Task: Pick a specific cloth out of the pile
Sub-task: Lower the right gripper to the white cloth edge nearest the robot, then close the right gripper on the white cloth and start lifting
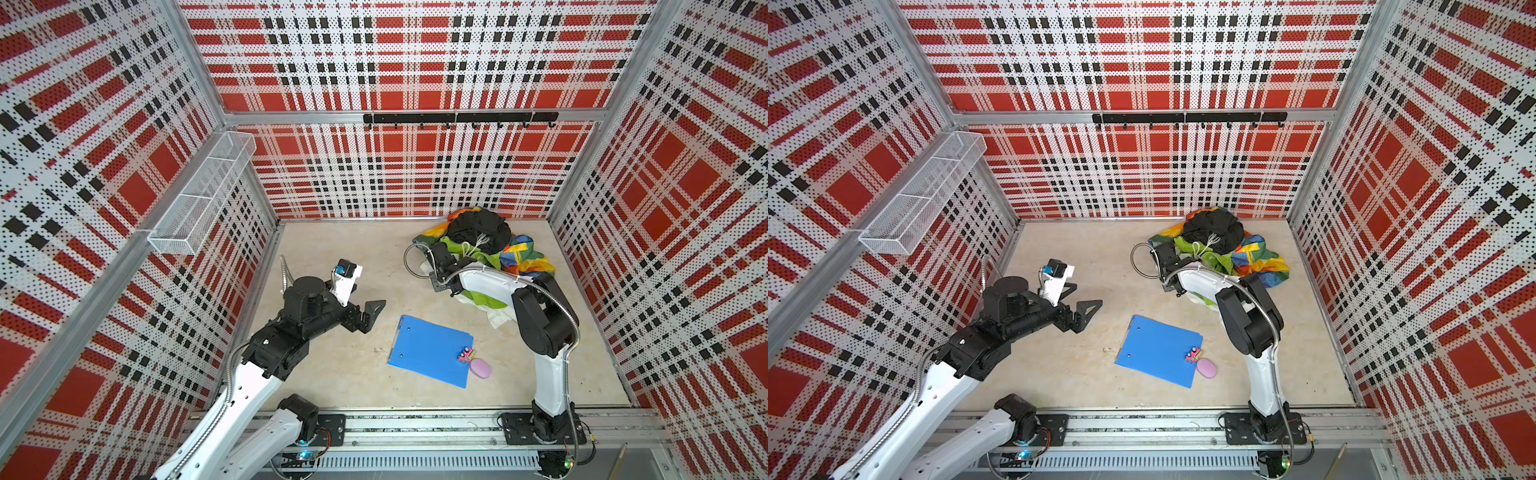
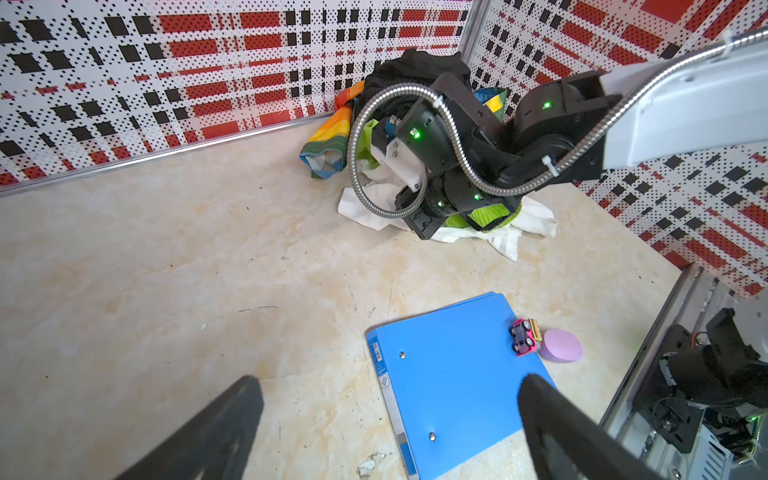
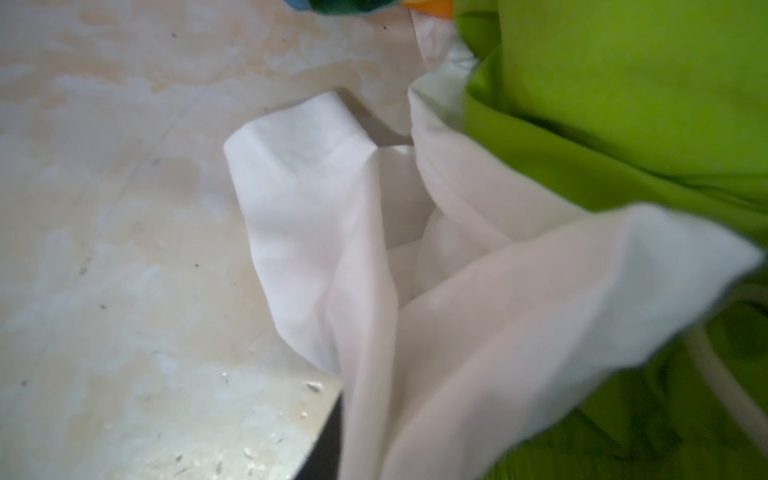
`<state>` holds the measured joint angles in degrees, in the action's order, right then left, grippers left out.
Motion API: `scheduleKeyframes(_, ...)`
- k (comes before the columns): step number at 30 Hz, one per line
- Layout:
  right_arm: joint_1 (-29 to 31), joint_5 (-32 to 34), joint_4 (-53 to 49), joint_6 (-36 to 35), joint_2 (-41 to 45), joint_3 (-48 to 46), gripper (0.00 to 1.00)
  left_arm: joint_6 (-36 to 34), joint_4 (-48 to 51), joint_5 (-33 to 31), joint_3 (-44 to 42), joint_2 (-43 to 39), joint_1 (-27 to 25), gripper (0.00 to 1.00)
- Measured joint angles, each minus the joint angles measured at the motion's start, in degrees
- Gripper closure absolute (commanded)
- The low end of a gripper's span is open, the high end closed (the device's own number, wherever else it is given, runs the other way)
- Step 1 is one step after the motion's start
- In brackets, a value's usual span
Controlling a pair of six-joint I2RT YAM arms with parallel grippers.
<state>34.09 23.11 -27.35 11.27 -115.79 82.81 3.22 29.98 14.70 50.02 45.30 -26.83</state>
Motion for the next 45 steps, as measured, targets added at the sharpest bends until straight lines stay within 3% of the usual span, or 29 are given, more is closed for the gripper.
scheduleKeyframes(4, -0.37, -2.64, 0.74, -0.37, 2.34, 0.00, 1.00, 0.00, 0.00, -0.02, 0.00, 0.00, 0.00, 0.01)
scheduleKeyframes(17, -1.33, -8.66, -0.02, -1.01, 10.21, 0.02, 1.00, 0.00, 0.00, -0.02, 0.00, 0.00, 0.00, 0.01)
scheduleKeyframes(33, -2.49, -5.53, -1.07, -1.11, 16.63, 0.00, 1.00, 0.42, -0.09, 0.09, 0.00, 0.02, 0.00, 0.01)
scheduleKeyframes(45, -4.33, -8.11, 0.17, 0.11, 24.72, -1.92, 1.00, 1.51, -3.54, 3.54, 0.02, 0.33, 0.00, 0.01)
